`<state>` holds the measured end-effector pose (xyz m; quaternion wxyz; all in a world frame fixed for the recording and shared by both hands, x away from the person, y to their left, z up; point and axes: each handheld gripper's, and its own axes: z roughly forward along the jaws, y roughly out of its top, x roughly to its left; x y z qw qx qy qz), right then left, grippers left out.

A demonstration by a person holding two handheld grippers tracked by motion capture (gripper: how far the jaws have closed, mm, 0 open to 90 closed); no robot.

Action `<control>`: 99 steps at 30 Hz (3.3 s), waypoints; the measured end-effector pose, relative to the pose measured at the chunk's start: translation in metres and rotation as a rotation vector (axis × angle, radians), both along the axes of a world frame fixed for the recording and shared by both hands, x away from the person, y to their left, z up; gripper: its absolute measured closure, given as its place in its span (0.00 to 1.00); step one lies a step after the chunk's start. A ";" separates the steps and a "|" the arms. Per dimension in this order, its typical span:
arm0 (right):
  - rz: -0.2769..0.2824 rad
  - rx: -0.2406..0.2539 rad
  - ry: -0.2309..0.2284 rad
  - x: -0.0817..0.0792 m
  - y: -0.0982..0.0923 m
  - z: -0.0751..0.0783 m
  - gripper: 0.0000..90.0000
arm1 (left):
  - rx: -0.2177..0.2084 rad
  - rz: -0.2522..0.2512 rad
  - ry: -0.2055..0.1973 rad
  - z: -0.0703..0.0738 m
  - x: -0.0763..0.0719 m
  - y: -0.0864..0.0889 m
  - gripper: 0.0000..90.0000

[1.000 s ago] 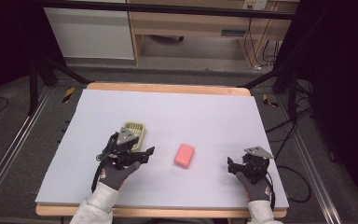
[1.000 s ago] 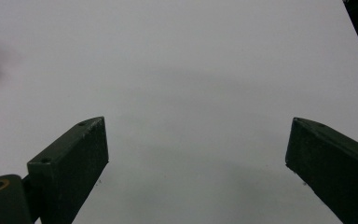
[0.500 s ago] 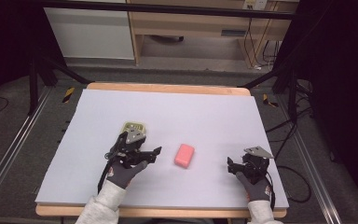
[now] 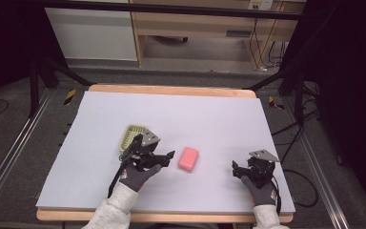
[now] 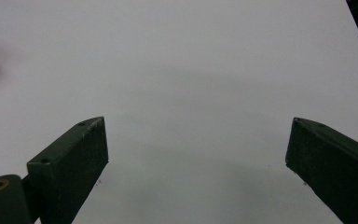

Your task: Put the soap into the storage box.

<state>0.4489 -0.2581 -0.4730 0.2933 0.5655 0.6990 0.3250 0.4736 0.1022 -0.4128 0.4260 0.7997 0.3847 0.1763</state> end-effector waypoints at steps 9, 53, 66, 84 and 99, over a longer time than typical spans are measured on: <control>-0.005 0.005 0.004 0.000 0.000 0.000 0.07 | 0.008 -0.016 0.005 -0.001 0.003 -0.014 0.29; -0.003 0.005 0.013 0.001 0.001 0.000 0.07 | 0.082 -0.047 0.048 -0.020 0.014 -0.065 0.28; -0.005 0.006 0.012 0.001 0.001 0.000 0.07 | 0.092 -0.051 0.060 -0.026 0.018 -0.074 0.28; -0.007 0.008 0.013 0.001 0.000 0.000 0.07 | 0.134 -0.056 0.088 -0.039 0.022 -0.088 0.28; -0.007 0.009 0.015 0.001 0.000 0.000 0.07 | 0.149 -0.052 0.122 -0.052 0.026 -0.091 0.28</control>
